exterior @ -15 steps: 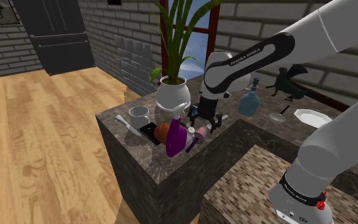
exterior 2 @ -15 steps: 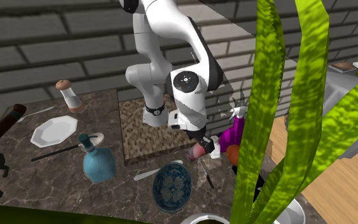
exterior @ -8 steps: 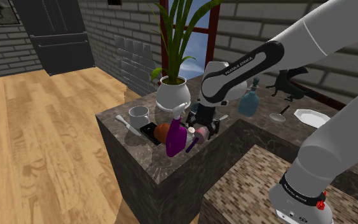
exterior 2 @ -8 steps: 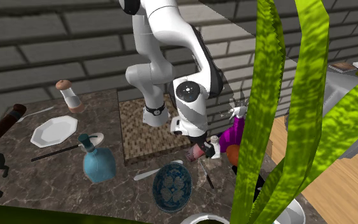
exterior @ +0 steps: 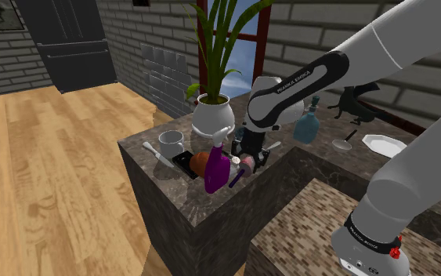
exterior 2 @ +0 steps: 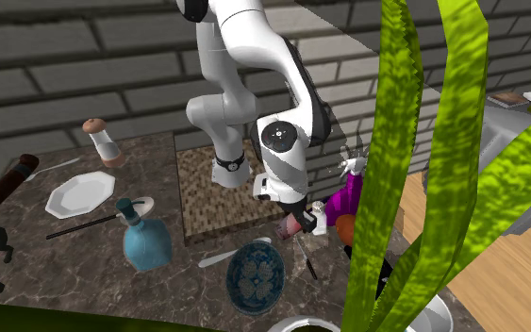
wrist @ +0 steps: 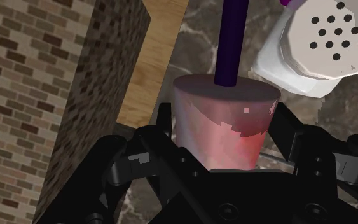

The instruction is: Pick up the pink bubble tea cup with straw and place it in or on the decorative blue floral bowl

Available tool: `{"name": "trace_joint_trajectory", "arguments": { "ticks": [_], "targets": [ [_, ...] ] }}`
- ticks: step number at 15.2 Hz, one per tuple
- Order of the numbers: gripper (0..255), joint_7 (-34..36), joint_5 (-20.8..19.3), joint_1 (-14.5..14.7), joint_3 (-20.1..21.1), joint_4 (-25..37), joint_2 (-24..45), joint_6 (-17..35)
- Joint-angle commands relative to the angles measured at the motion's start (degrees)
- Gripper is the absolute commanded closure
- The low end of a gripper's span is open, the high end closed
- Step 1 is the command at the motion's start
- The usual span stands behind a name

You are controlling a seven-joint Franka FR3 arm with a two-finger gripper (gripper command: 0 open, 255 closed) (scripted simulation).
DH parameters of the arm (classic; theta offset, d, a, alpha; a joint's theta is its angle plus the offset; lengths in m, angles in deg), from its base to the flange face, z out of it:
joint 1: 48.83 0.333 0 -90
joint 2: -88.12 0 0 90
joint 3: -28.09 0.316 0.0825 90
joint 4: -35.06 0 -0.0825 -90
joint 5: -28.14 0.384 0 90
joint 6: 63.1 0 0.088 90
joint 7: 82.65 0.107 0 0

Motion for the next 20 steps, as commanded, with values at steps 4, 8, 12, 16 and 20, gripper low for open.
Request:
{"name": "trace_joint_trajectory", "arguments": {
  "ticks": [4, 8, 12, 16, 20],
  "targets": [
    [255, 0.0, 0.0, 0.0, 0.0, 0.0, 0.0, 0.0],
    [255, 0.0, 0.0, 0.0, 0.0, 0.0, 0.0, 0.0],
    [255, 0.7, -0.5, -0.1, -0.4, 1.1, -2.6, -3.7],
    [255, 1.5, -1.0, -0.3, -0.8, 2.5, -4.9, -7.3],
    [255, 2.2, -1.5, -0.4, -1.2, 4.0, -6.9, -10.8]
  ]
}}
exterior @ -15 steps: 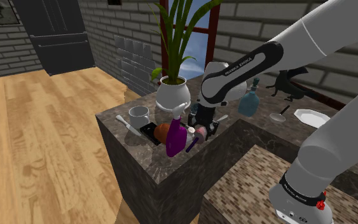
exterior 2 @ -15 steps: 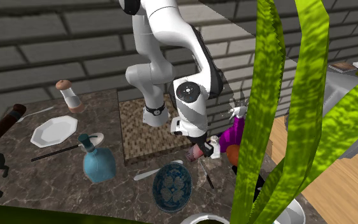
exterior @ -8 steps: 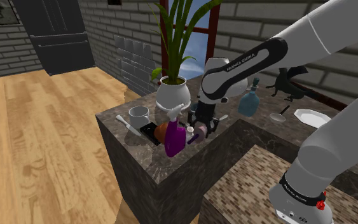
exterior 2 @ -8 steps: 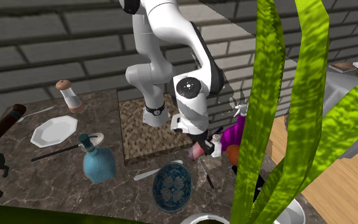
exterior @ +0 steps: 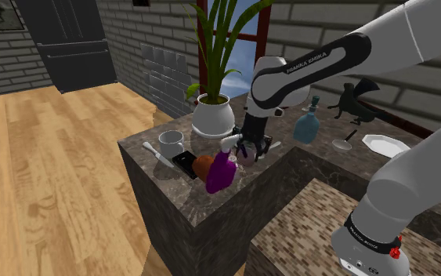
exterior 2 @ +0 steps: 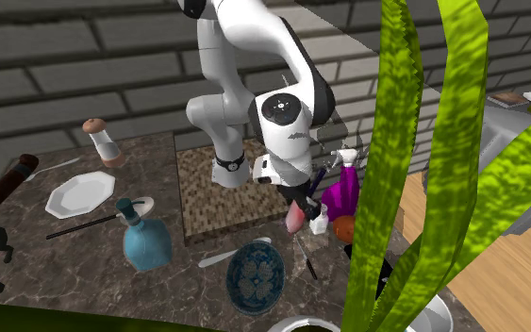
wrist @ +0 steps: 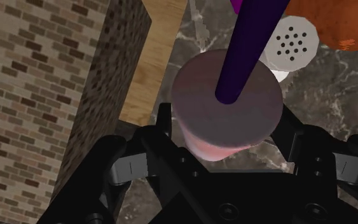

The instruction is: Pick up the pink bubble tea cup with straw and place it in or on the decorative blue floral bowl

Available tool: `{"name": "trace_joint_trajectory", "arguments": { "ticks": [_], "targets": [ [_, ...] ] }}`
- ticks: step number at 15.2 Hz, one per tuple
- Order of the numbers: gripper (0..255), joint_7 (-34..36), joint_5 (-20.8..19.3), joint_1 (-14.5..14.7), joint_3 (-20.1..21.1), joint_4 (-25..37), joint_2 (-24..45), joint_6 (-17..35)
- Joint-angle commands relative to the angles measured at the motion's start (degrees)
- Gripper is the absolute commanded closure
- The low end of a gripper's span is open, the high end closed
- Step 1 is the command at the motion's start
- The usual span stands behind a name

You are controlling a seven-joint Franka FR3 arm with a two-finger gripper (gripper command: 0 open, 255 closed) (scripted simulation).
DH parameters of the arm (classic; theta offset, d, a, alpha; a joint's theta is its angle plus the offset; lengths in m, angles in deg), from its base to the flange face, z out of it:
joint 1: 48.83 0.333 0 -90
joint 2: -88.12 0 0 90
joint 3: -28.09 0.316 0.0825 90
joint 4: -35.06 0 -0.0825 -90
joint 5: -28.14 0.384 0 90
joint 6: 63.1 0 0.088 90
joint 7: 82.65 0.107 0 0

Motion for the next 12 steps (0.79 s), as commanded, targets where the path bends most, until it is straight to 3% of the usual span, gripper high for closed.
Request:
{"name": "trace_joint_trajectory", "arguments": {
  "ticks": [1, 12],
  "targets": [
    [255, 0.2, -0.3, -0.1, -0.3, 0.8, -1.1, -1.9],
    [255, 0.9, -2.2, -1.2, -2.2, 6.6, -3.6, -10.4]
  ]
}}
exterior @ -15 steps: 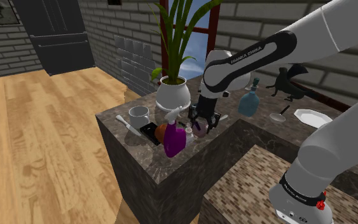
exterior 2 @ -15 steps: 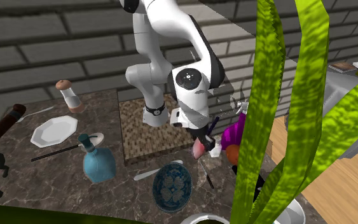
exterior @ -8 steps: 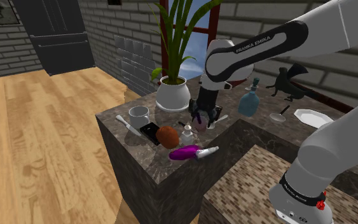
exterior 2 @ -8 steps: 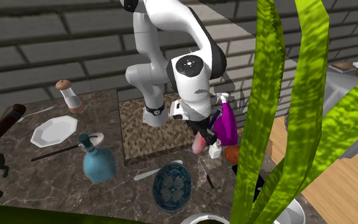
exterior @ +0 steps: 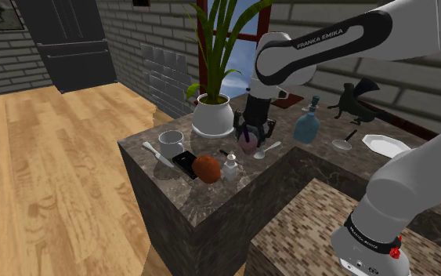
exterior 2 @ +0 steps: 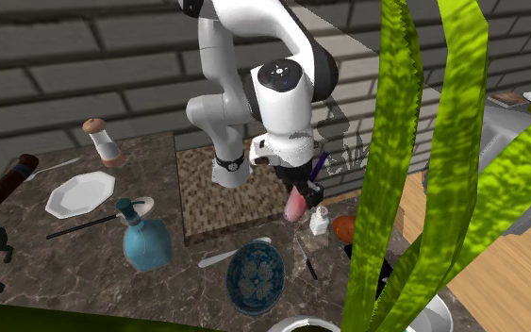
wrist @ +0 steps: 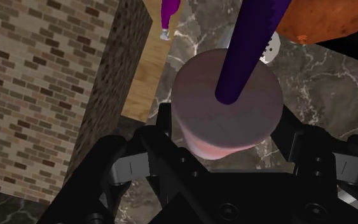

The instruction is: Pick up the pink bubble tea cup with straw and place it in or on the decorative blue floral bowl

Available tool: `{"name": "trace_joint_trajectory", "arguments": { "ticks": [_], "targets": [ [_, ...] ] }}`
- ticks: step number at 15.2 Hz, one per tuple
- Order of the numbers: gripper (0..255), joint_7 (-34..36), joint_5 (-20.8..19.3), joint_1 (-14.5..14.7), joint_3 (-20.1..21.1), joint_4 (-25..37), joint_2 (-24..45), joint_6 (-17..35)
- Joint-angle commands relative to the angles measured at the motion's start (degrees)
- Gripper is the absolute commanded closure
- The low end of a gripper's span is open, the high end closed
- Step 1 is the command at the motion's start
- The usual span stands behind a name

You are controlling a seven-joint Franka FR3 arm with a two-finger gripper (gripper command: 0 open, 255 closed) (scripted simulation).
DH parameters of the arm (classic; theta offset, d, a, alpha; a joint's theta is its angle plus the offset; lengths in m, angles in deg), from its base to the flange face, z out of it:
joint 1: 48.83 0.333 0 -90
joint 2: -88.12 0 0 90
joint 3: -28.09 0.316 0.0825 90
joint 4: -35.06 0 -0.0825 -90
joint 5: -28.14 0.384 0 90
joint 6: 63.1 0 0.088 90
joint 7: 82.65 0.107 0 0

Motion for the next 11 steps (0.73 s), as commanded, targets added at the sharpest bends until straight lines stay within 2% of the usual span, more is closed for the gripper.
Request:
{"name": "trace_joint_trajectory", "arguments": {
  "ticks": [1, 11],
  "targets": [
    [255, -1.4, -1.1, -1.1, -1.2, 1.8, 1.6, -0.7],
    [255, -10.2, -6.8, -7.2, -7.7, 15.4, 15.4, -3.0]
  ]
}}
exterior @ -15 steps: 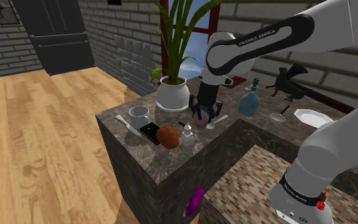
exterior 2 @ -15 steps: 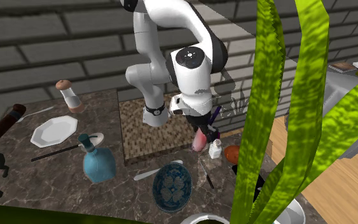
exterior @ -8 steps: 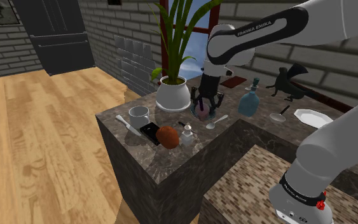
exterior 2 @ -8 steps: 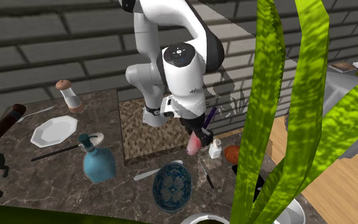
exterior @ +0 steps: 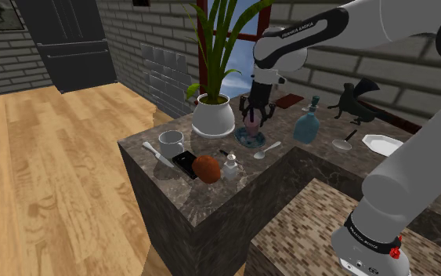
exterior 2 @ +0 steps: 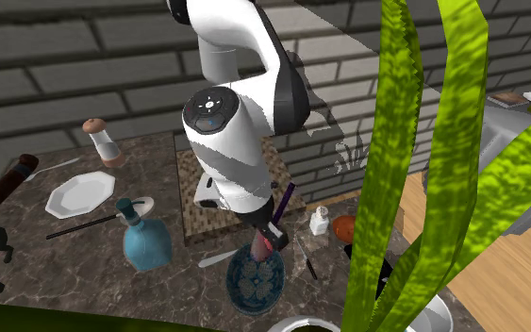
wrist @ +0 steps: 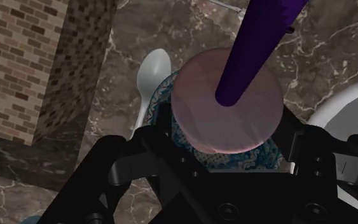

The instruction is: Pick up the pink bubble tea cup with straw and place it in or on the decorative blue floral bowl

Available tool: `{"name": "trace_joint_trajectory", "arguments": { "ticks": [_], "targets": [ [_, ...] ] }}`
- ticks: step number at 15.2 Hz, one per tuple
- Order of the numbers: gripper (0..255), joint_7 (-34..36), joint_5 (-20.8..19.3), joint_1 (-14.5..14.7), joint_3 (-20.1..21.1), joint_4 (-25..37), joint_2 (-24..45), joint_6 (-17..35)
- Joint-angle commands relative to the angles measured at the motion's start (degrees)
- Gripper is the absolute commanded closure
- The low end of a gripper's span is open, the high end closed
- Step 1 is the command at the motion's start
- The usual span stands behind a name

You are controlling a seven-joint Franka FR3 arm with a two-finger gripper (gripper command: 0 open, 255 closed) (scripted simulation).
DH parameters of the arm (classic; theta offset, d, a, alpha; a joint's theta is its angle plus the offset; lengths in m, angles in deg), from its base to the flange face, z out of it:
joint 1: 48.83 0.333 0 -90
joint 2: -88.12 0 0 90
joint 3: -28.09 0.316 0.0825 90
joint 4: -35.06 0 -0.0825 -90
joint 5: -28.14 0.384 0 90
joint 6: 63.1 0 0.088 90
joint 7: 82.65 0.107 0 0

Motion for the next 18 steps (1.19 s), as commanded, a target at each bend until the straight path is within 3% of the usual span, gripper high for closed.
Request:
{"name": "trace_joint_trajectory", "arguments": {
  "ticks": [1, 6, 18],
  "targets": [
    [255, -1.5, -0.9, -1.0, -1.1, 3.4, 3.0, -0.8],
    [255, -4.6, -2.4, -3.0, -3.2, 11.3, 9.6, -2.9],
    [255, -6.1, -1.9, -2.8, -3.0, 6.0, 13.1, 5.8]
  ]
}}
